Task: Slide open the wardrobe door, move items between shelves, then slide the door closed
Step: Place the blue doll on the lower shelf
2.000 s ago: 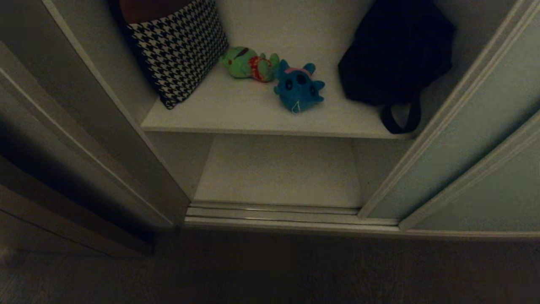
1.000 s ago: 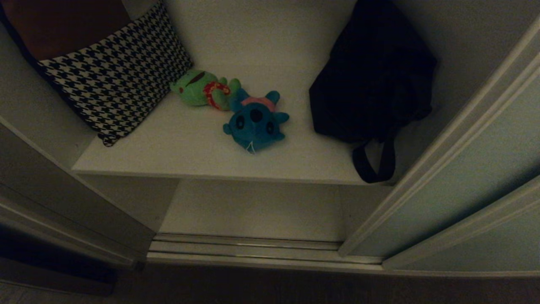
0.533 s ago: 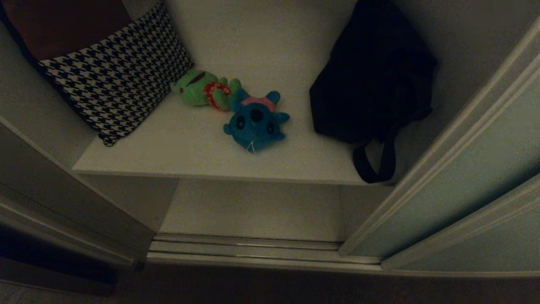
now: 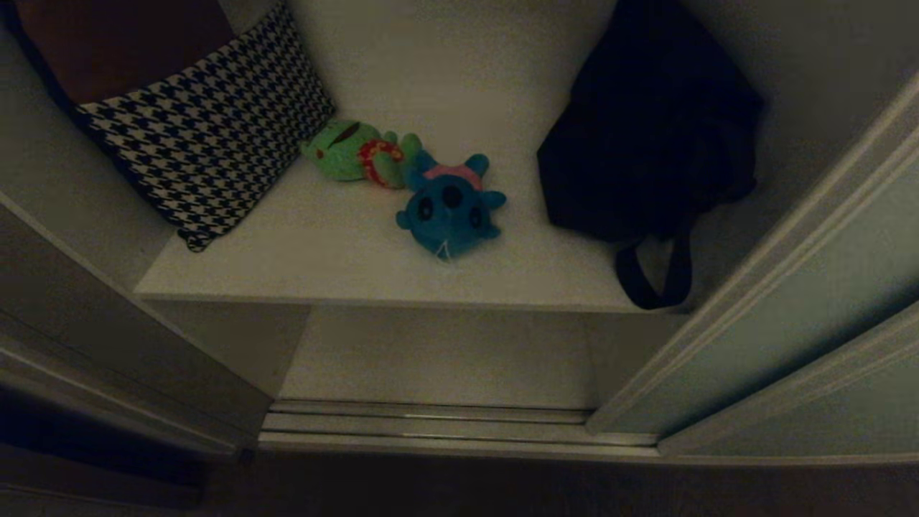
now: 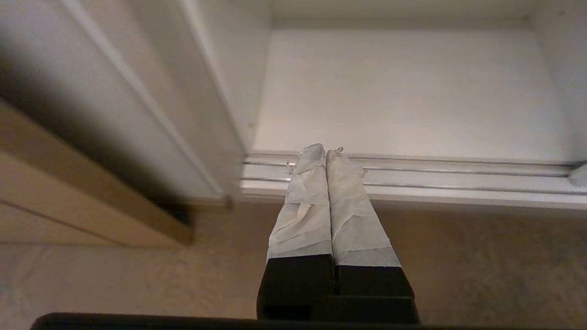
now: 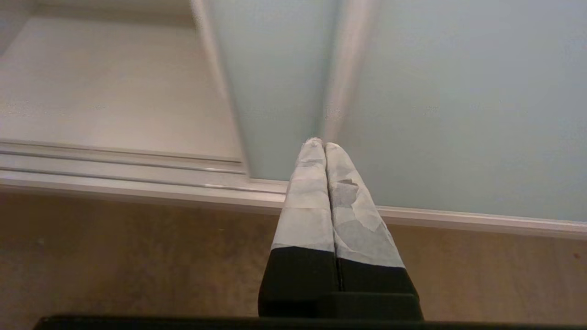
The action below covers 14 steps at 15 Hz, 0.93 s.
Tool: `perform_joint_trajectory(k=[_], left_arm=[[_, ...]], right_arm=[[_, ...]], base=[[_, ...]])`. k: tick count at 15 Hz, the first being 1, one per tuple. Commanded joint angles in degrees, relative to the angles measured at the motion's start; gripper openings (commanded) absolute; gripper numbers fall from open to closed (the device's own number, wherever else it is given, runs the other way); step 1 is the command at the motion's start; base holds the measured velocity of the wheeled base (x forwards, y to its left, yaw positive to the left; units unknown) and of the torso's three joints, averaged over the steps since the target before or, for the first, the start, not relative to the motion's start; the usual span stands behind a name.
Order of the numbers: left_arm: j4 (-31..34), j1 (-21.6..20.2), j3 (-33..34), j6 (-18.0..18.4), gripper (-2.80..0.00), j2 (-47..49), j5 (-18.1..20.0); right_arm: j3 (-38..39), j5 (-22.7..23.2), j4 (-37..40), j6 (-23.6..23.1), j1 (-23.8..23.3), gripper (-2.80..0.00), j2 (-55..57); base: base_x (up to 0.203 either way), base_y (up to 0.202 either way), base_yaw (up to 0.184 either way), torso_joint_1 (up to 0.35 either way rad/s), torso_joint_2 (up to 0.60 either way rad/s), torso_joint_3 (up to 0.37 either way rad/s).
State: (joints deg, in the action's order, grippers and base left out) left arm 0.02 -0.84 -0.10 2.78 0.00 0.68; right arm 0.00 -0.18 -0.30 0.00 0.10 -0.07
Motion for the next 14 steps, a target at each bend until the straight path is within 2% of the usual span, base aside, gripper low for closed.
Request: perform_joint_trajectory(k=[1,8,14], left_arm=[[-0.02,-0.04,-0.04,0.12,-2.8,0.13,0.02],[0.04,-0.04,0.01,1.18,-2.8,0.18,-0.07],[0.78,-0.05,-0.38,1.35,-2.8,0.18,-0.05]], right_arm=[[0.0,0.01,-0.05,0.0,0.08,-2.8,-0.01],[0.0,0.01,-0.05,0.0,0.08,-2.8,-0.01],[0.0,0.01,-0.05,0.0,0.08,-2.8,-0.01]], base=[[0.0,0.195,-0.001,0.002,0.01,0.004],[0.0,0.18,-0.002,0.004,0.0,-0.001],[0.0,0.01,0.001,0.0,0.0,0.0]])
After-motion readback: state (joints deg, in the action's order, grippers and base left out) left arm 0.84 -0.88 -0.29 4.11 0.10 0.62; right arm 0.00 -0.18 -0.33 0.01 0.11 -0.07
